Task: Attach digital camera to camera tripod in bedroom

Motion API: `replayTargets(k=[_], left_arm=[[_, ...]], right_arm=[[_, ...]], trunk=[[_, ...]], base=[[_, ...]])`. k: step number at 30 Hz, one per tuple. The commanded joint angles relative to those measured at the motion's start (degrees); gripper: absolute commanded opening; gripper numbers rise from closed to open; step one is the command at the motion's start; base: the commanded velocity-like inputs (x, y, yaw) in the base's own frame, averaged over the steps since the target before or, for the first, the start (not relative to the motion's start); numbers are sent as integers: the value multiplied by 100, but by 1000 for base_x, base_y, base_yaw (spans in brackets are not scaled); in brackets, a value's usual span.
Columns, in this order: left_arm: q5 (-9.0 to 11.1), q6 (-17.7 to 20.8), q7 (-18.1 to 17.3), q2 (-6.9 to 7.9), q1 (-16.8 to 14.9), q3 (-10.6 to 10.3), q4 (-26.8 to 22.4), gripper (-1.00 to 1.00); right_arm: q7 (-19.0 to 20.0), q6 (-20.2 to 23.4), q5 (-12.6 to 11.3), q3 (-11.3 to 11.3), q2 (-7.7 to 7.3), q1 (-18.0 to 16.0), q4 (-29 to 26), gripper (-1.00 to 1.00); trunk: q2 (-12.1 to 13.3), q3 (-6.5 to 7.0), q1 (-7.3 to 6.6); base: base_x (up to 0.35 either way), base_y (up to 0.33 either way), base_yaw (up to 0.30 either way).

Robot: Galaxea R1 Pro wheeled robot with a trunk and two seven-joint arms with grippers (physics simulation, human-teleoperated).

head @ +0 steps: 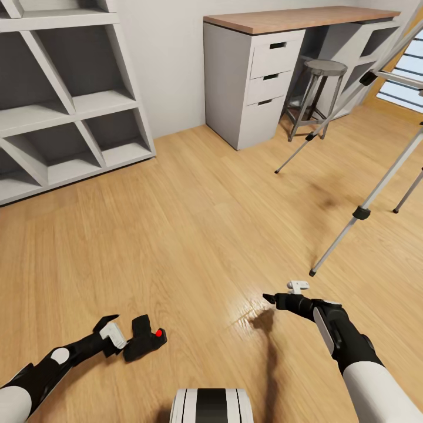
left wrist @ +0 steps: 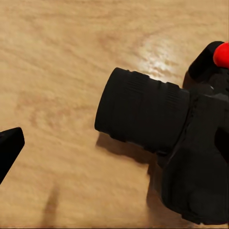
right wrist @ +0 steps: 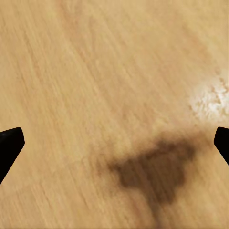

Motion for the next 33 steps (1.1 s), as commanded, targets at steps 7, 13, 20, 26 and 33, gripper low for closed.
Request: replayTargets(k=[7,13,20,26,33], left_arm=[[-81,190,-36,2,-2,-26,-42,100],[-104,383,-49,-23,-2,-36,-42,100],[-444,1024,-42,-124,-2,-51,-12,100],[-1069,1642,-38,-271,-2,-48,-41,100],[-1436,1894,-28,-341,-2,-40,-59,100]], right_arm=[[23,38,14,-15,8,-2,-6,100],[20,38,23,-13,10,-2,-6,100],[15,38,24,-12,11,-2,-6,100],[15,40,25,-10,11,-2,-6,100],[19,55,25,-14,8,-2,-6,100]], trunk=[[-2,-4,-1],[-2,-4,-1],[-2,-4,-1],[-2,-4,-1],[-2,-4,-1]], base=[[0,0,0],[0,0,0],[0,0,0],[0,0,0],[0,0,0]])
